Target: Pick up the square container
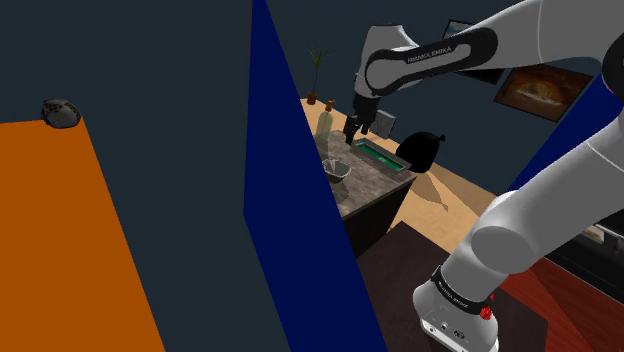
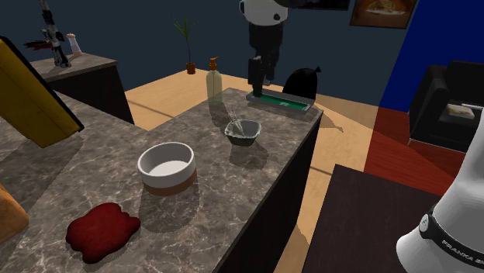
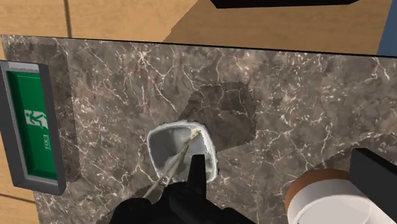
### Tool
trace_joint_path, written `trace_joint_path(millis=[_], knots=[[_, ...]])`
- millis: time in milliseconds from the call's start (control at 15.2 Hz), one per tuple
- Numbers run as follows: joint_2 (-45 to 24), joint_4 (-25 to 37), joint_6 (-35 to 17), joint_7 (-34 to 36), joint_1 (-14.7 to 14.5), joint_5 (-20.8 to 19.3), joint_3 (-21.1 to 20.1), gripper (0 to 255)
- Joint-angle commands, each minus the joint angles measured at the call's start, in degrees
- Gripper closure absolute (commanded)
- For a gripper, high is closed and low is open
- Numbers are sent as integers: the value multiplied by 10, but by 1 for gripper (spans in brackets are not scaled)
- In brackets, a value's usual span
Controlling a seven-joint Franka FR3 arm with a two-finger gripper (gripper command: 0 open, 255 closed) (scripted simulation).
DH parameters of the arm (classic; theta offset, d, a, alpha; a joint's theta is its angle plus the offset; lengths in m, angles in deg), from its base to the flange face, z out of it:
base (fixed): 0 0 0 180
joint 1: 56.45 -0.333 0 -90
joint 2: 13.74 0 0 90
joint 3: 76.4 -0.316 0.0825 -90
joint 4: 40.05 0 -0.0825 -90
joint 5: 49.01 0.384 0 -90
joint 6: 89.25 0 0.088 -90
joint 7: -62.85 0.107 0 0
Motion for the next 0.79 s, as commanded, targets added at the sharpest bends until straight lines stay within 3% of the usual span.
trace_joint_path(millis=[0, 726], knots=[[-41, 7, -31, -2, 3, -11, 2, 0], [-280, 117, -136, -1, 12, -72, 13, 0]])
